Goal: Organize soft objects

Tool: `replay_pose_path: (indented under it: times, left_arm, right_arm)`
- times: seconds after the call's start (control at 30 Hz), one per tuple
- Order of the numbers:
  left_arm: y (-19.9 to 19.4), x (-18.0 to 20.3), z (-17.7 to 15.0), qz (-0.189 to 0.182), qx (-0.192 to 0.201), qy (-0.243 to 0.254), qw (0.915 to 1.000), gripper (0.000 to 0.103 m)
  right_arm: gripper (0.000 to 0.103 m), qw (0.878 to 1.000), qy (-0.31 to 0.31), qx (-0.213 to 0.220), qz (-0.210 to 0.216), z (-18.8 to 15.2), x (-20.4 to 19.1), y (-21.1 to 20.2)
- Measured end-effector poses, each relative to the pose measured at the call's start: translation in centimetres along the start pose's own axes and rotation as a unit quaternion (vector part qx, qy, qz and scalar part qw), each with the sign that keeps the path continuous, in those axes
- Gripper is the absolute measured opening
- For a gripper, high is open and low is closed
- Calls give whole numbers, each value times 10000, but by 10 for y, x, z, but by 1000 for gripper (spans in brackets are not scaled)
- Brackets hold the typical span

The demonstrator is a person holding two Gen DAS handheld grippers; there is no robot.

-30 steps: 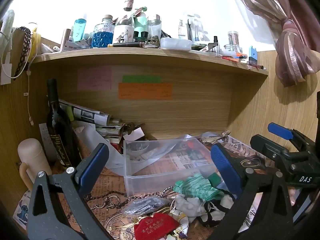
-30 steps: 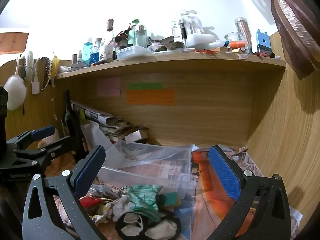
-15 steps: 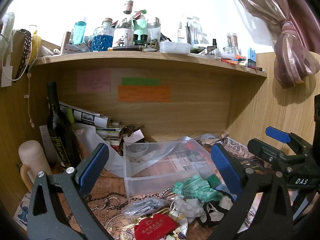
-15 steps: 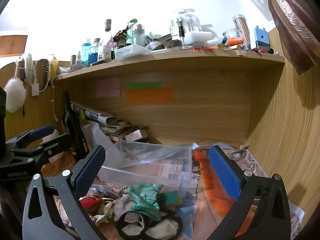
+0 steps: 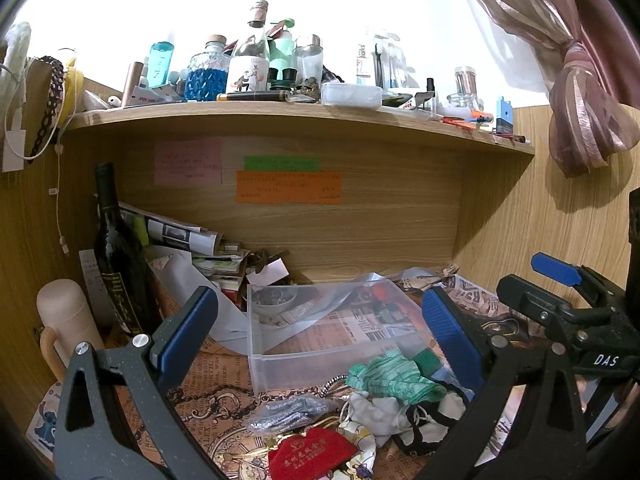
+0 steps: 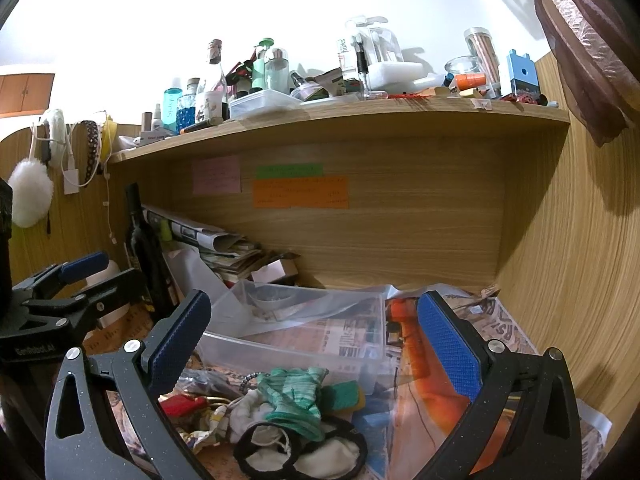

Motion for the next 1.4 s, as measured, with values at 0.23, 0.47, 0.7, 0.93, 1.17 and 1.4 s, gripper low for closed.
replay_pose_path:
  times: [0.23,0.47,0.7,0.93,1.17,1.4]
  left_arm:
    - [0,0,0,-3,4,4,10000,103]
    - [0,-1,-1,-15,0,-4,10000,103]
    - [-1,-1,-1,-15,2,-6,10000,103]
    - [-1,-1,0,-16,-1,-10,10000,103]
    - [-1,-1,-1,-17,1,-15,10000,103]
    - [-1,1,-1,-31,-7,-17,10000,103]
  right_arm:
    - [103,10000,7,1,5,1,-1,-1]
    - [103,10000,9,9,-2,2,-1,-1]
    - [103,10000,16,32,10,5,-2,-2]
    - [103,10000,14,32,11,4,-1,-2]
    - [103,10000,13,34,14,4,-1,-2]
    - [103,10000,25,27,19,4,-2,-2]
Point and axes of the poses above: each gripper's, at about its wrist camera, not at the fingertips, and y roughly the way its jaws point, x to its right, z to its top, the point moved 8 cm from there along y, roughly the way its jaws point, and after that the axes turned 8 degrees about y, right-handed, at the moved point
